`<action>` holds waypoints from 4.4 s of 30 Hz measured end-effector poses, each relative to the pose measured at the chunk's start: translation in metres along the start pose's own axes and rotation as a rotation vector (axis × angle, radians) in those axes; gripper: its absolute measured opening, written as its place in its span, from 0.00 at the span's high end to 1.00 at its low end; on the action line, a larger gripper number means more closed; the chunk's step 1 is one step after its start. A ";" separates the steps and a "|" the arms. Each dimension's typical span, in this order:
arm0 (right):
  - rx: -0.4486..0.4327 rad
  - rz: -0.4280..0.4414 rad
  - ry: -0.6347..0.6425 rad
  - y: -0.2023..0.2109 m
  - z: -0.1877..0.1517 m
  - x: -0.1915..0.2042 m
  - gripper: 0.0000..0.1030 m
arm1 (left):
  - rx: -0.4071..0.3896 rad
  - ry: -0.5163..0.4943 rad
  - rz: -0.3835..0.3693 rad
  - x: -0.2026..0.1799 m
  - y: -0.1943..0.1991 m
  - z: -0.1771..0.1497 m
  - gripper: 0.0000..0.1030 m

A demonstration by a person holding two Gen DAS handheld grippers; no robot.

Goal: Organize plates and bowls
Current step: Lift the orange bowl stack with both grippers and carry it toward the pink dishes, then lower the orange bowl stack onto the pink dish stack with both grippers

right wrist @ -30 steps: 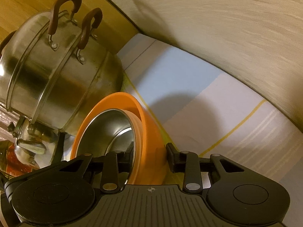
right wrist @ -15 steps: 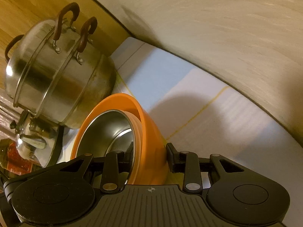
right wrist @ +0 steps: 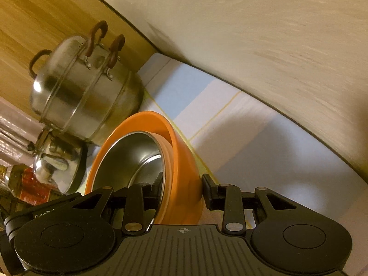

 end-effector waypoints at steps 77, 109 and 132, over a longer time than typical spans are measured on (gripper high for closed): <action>0.187 0.035 0.127 0.183 -0.164 0.044 0.67 | -0.084 0.103 0.040 0.049 0.200 -0.206 0.75; 0.258 0.075 0.199 0.123 -0.165 0.094 0.68 | -0.134 0.197 0.083 0.101 0.204 -0.163 0.75; 0.288 0.085 0.202 0.045 -0.144 0.105 0.68 | -0.134 0.220 0.111 0.131 0.160 -0.108 0.75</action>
Point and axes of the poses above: each gripper's, at about its wrist camera, not at the fingertips, and y roughly against the way its jaws point, x to its left, z to its top, the point moved 5 cm from there along -y, roughly the way its jaws point, and after that the axes turned 1 degree about y, right-handed, at the moved point
